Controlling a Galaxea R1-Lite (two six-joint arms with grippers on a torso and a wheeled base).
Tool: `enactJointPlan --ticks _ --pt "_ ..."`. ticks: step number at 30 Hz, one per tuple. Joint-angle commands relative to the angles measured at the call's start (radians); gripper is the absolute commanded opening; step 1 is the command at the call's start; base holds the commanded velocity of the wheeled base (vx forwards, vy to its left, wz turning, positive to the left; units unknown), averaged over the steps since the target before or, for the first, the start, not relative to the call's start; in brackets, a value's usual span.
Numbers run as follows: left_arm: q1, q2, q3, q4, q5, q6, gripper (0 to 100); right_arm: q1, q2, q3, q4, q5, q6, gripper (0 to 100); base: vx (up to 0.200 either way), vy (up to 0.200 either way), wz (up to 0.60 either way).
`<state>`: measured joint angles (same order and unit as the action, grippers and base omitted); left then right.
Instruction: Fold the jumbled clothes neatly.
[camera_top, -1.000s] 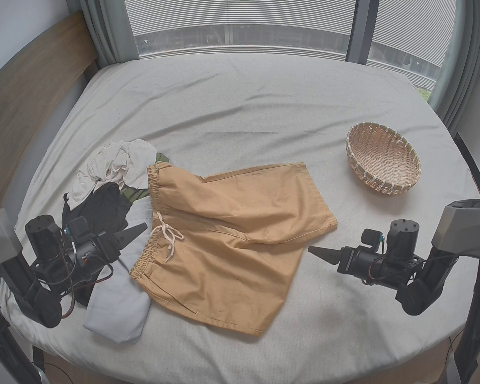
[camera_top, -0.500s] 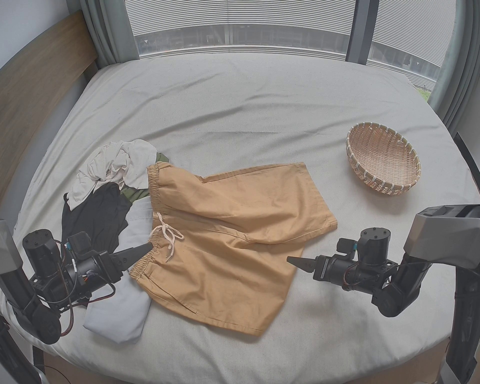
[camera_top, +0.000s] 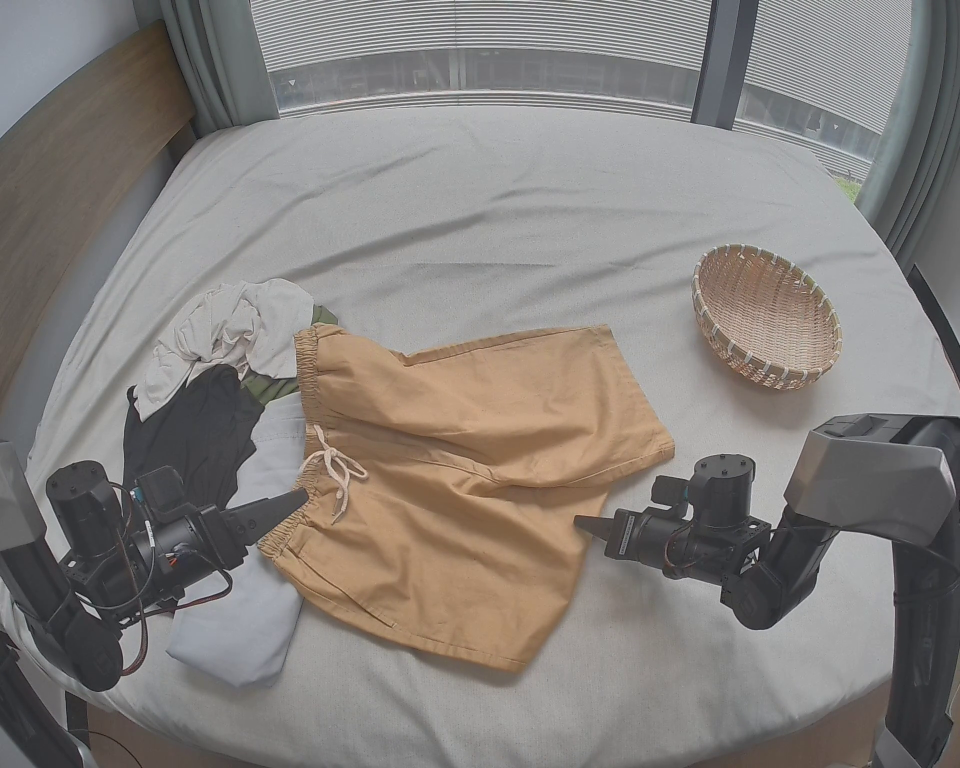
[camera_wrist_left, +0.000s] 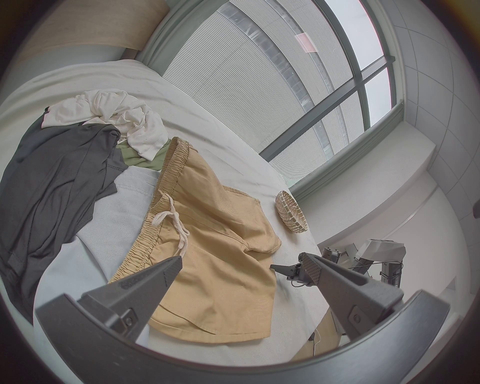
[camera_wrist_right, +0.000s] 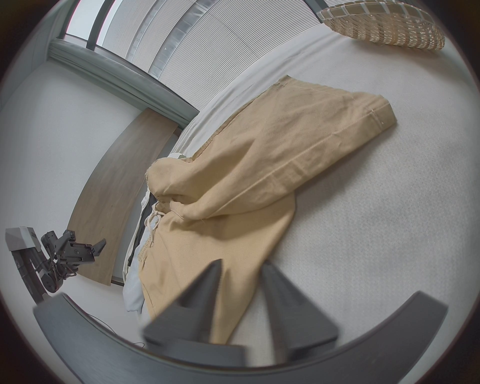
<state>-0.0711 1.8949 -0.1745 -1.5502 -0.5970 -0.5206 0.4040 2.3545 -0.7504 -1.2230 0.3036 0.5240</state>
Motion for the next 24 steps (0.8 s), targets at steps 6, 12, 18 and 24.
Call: enactJointPlan --ticks 6,12,18,24 --pt "0.004 0.0 0.013 -0.001 0.0 -0.001 100 -0.005 -0.08 0.135 -0.041 -0.035 -0.006 0 0.0 0.0 0.0" --pt "0.007 -0.011 0.015 -0.001 0.0 -0.001 100 -0.016 -0.17 0.298 -0.116 -0.037 -0.01 0 0.0 0.0 0.0" --pt "0.007 -0.013 0.018 0.001 0.0 -0.001 100 -0.016 -0.205 0.367 -0.144 -0.04 -0.01 0 0.0 0.0 0.0" --pt "0.007 -0.016 0.024 -0.001 0.0 -0.001 100 -0.013 -0.193 0.347 -0.142 -0.06 -0.012 0 0.0 0.0 0.0"
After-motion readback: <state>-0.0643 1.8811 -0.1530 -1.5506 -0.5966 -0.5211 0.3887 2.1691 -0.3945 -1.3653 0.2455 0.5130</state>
